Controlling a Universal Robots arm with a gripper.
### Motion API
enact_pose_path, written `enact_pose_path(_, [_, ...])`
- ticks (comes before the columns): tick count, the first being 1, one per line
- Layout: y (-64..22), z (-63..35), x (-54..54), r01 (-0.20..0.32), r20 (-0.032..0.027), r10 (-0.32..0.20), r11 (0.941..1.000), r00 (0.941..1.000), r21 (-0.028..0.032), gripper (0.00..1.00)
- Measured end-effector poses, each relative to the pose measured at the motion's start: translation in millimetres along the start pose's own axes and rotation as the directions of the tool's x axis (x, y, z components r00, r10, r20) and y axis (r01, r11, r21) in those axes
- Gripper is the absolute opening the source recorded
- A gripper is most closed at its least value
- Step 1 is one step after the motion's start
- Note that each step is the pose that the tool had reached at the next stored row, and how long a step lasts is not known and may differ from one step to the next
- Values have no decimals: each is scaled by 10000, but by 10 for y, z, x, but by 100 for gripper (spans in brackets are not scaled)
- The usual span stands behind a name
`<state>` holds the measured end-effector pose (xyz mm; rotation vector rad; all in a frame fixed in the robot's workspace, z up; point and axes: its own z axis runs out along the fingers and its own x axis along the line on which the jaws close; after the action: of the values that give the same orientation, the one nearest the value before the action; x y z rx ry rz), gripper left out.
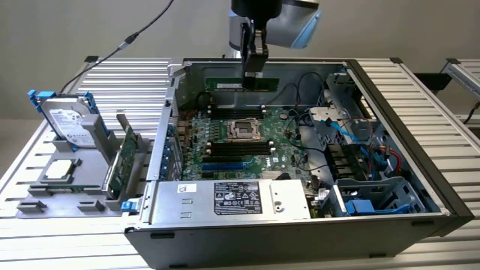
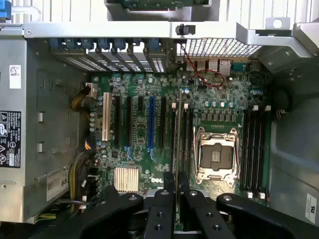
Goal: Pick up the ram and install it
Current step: 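Pick up the ram and move it above insertion slot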
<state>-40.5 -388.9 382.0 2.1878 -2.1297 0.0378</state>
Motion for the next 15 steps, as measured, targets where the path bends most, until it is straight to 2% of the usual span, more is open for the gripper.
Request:
enact_pose_path(1, [-110,18,-35,-3,126,2,9999,9999,105,14])
enact_pose_path(2, [-124,22,-37,-2,250,-1,9999,9997,153,14])
enact_pose_path(5, [-125,31,-38,-2,518,-10,9997,9987,232,14])
enact_pose_path(6, [-125,36,-38,-3,581,-12,9997,9983,247,14])
enact_pose_path(7, [-125,48,-39,-7,606,-9,9997,9982,259,14])
enact_pose_path(15, [-131,172,-55,-101,623,85,9996,9980,259,14])
